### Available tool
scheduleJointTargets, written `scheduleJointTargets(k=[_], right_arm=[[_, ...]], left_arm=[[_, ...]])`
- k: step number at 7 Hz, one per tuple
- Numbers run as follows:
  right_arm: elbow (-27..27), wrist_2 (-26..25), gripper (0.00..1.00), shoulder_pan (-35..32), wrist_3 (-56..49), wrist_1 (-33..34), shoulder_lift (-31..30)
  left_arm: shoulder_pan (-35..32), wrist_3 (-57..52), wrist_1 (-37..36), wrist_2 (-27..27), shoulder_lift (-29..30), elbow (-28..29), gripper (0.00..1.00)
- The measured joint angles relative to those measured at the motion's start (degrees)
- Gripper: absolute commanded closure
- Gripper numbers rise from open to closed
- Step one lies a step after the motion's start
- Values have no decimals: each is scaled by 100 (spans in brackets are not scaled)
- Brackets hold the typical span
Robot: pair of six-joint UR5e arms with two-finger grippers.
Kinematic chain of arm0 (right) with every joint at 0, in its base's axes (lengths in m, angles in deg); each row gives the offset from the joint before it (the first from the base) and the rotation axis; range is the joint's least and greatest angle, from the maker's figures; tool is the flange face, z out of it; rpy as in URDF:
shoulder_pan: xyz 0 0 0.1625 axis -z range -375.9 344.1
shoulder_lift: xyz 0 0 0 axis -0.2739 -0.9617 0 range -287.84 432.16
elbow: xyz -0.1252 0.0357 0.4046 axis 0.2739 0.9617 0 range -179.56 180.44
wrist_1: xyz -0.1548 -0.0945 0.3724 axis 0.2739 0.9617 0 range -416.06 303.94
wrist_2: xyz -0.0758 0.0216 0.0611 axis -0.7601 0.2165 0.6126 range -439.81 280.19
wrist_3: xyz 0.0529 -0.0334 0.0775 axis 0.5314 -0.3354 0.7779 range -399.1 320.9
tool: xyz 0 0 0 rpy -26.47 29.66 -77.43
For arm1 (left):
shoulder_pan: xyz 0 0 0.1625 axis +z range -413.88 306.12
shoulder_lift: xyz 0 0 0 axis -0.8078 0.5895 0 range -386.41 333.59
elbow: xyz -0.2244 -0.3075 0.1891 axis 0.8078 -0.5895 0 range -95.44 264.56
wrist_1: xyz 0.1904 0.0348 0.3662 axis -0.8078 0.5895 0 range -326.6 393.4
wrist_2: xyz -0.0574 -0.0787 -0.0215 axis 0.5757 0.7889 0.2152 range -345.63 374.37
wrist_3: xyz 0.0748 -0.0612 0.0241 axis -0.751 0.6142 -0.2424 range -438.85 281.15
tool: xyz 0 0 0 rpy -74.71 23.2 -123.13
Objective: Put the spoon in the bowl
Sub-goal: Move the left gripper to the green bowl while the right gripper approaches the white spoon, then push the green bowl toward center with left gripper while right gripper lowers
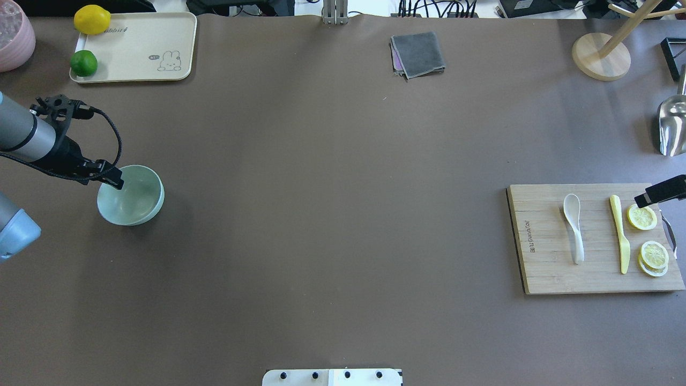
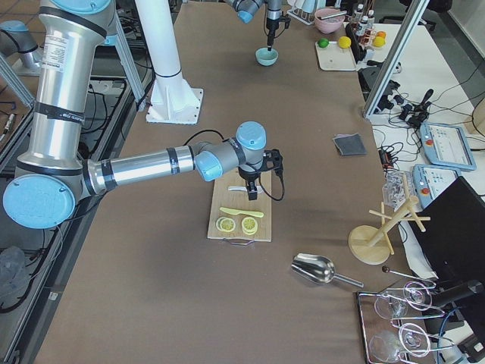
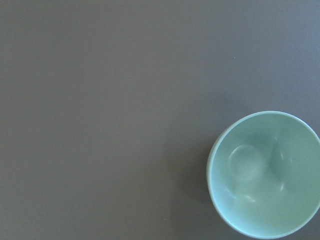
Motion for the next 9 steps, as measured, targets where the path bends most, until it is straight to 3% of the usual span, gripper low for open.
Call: scheduleJointTargets(k=[1, 2, 3, 7, 9], right_arm=[[-2, -2, 0, 67, 108, -71, 3], [-6, -3, 1, 121, 312, -103, 5], [-17, -3, 2, 176, 586, -124, 12], [-104, -39, 11, 314, 837, -132, 20], [-238, -82, 14, 477, 905, -136, 21]], left_arm=[[43, -3, 4, -60, 15, 52, 41], [109, 0, 5, -118, 19, 77, 66], [164, 9, 6, -145, 21, 82, 100], [239, 172, -61, 13, 107, -159, 100], [337, 1121, -381, 276, 618, -569, 100]])
